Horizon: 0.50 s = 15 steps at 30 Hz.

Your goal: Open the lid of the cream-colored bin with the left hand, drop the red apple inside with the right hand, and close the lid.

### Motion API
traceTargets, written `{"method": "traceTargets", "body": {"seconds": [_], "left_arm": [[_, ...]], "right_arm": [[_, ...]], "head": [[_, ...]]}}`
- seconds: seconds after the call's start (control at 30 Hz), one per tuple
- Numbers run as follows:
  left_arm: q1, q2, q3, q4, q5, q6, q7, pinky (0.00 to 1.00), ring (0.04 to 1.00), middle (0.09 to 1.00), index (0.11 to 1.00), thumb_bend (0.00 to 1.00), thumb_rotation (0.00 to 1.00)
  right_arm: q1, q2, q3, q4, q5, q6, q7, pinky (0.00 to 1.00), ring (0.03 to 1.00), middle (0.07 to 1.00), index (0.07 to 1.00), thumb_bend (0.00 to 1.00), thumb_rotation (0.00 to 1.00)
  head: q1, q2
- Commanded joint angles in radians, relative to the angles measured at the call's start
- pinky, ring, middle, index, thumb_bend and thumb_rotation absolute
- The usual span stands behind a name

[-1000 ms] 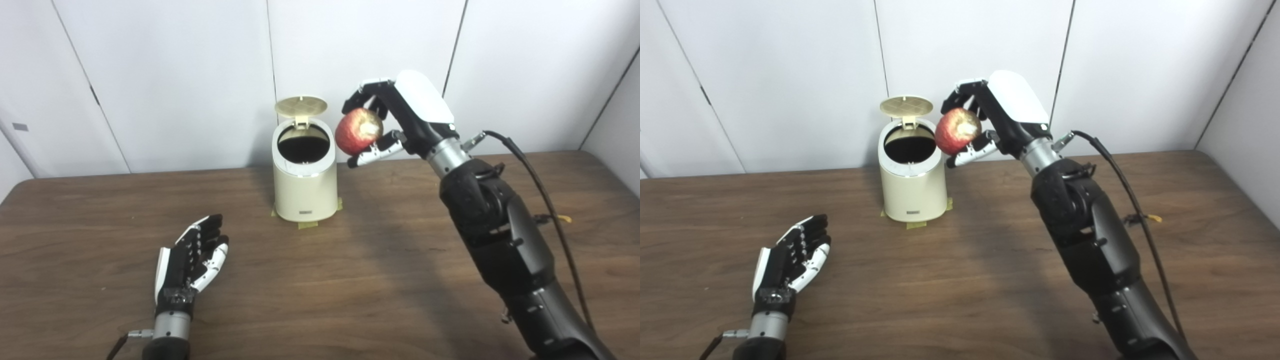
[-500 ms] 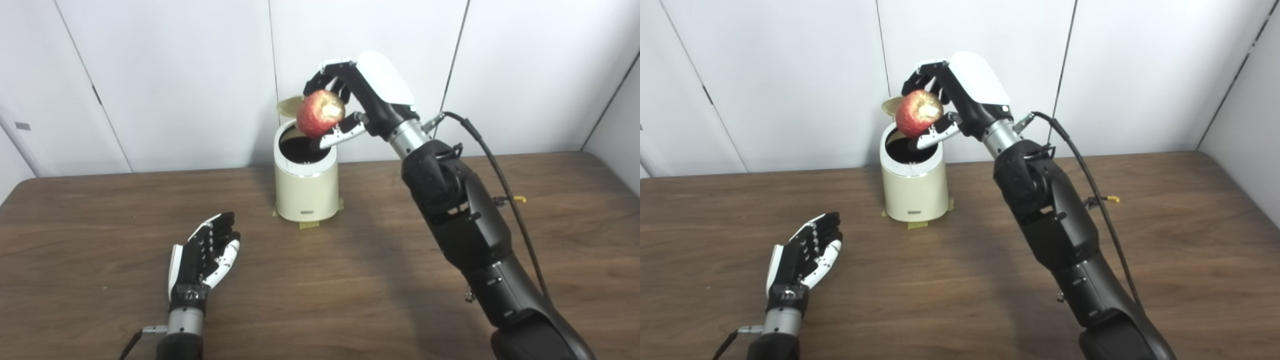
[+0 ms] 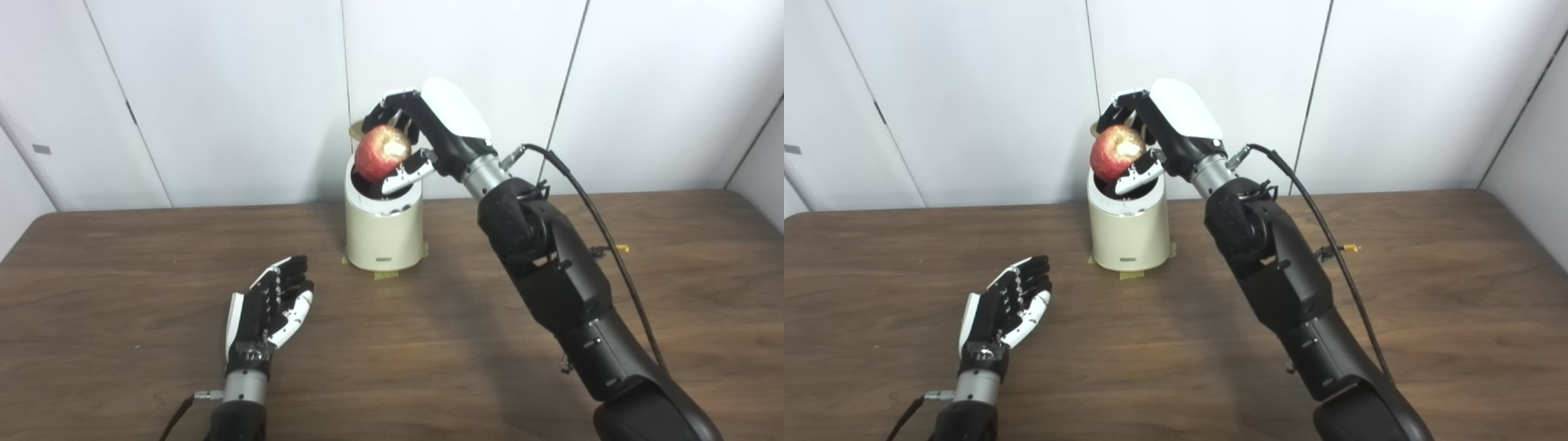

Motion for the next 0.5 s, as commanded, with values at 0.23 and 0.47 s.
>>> {"method": "traceTargets", "body": {"seconds": [0.23,0.47], "left_arm": [[0.012,-0.018,-0.009,0.007,0.020,-0.035,0.010,0.76,0.786,0.786,0.767,0.33,0.24],[0.018,-0.020,-0.009,-0.005,0.022,-0.033,0.010,0.75,0.782,0.788,0.767,0.34,0.24]], "right_arm": [[-0.073,0.007,0.000,0.033,-0.010,-0.015,-0.060,0.33,0.404,0.504,0.522,0.50,0.00],[-0.087,0.003,0.004,0.104,-0.013,-0.037,-0.099,0.34,0.399,0.504,0.522,0.50,0.00]], "head": [[0.001,0.003],[0.004,0.006]]}}
